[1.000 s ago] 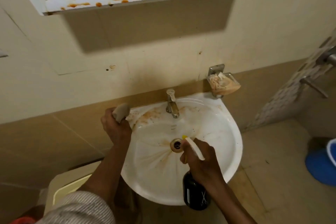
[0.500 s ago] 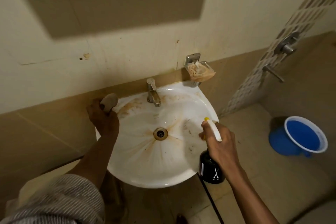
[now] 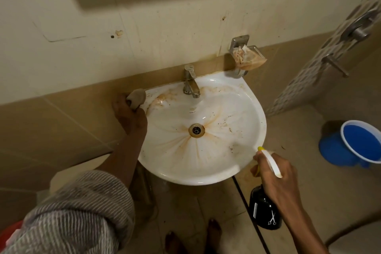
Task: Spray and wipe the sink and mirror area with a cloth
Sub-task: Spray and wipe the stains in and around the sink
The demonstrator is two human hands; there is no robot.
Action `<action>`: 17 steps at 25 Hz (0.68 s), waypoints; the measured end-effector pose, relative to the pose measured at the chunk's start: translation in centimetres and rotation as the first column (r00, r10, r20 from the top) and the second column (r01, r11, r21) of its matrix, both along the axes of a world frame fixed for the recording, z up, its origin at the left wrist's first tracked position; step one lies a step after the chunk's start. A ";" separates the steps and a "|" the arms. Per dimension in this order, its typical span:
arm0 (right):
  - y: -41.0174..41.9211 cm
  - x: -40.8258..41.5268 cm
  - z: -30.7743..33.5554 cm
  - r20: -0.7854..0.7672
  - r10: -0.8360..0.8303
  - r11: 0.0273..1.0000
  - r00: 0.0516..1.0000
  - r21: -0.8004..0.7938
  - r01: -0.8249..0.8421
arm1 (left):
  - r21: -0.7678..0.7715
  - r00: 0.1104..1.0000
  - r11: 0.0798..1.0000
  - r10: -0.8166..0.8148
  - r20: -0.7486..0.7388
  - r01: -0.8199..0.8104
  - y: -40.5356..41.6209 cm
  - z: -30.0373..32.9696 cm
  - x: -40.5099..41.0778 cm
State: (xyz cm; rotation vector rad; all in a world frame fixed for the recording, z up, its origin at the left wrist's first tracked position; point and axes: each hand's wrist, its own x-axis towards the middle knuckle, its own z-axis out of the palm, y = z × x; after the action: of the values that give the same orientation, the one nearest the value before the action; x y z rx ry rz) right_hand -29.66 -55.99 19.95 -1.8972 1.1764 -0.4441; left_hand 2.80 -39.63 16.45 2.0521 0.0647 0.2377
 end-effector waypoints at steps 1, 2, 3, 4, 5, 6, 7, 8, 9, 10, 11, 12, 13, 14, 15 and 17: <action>0.6 -0.1 -0.2 0.002 0.012 1.000 1.000 0.005 -0.012 | -0.007 1.000 1.000 0.000 -0.007 0.000 0.1 0.0 -0.1; 1.3 -0.1 -0.3 -0.002 0.030 1.000 1.000 0.002 -0.030 | -0.012 1.000 1.000 0.004 -0.011 -0.004 0.2 0.1 -0.1; 2.0 -0.1 -0.4 -0.010 0.053 0.999 0.999 0.002 -0.053 | -0.014 1.000 1.000 0.012 -0.010 -0.013 0.3 0.2 -0.1; 2.7 0.0 -0.5 -0.010 0.068 0.998 0.998 0.012 -0.068 | -0.013 1.000 1.000 0.026 -0.011 -0.026 0.4 0.5 -0.2; 3.4 0.0 -0.6 -0.001 0.073 0.997 0.997 0.025 -0.073 | -0.006 0.999 0.999 0.038 -0.011 -0.038 0.6 0.7 -0.1; 4.1 0.0 -0.9 0.007 0.076 0.996 0.997 0.037 -0.076 | 0.001 0.999 0.999 0.050 -0.008 -0.050 0.8 1.0 -0.1; 4.8 -0.1 -1.2 0.007 0.087 0.995 0.996 0.046 -0.087 | 0.007 0.998 0.998 0.059 -0.004 -0.059 1.0 1.2 -0.1; 5.4 -0.2 -1.5 0.002 0.105 0.992 0.994 0.068 -0.105 | 0.008 0.998 0.998 0.064 -0.002 -0.064 1.2 1.4 0.0; 5.9 -0.1 -1.8 0.003 0.131 0.986 0.991 0.099 -0.131 | 0.005 0.998 0.998 0.062 -0.003 -0.062 1.4 1.5 0.0; 6.4 0.0 -2.0 0.003 0.171 0.977 0.985 0.129 -0.170 | 0.005 0.998 0.998 0.061 -0.007 -0.061 1.6 1.5 0.0; 6.9 0.3 -2.1 -0.001 0.232 0.962 0.973 0.145 -0.229 | 0.013 0.998 0.998 0.061 -0.012 -0.060 1.7 1.5 0.0; 7.5 0.8 -1.9 -0.008 0.306 0.942 0.952 0.149 -0.301 | 0.024 0.998 0.998 0.060 -0.018 -0.060 1.8 1.2 0.0; 8.1 1.4 -1.6 -0.008 0.373 0.918 0.928 0.150 -0.367 | 0.034 0.998 0.998 0.056 -0.023 -0.055 1.9 1.0 -0.1; 8.6 2.1 -1.4 0.004 0.417 0.898 0.909 0.154 -0.413 | 0.040 0.998 0.998 0.051 -0.028 -0.050 1.9 0.8 -0.1; 9.1 2.9 -1.1 0.029 0.446 0.882 0.894 0.152 -0.445 | 0.044 0.998 0.998 0.049 -0.033 -0.047 1.9 0.6 -0.2; 9.9 4.8 -0.8 0.066 0.486 0.862 0.871 0.126 -0.491 | 0.053 0.998 0.998 0.048 -0.038 -0.046 1.9 0.4 -0.5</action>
State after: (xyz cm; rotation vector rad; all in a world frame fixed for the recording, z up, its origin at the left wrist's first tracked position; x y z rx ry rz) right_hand -24.85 -46.09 19.17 -1.9677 0.6423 -0.1067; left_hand 2.34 -37.69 16.83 2.1086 0.1320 0.2301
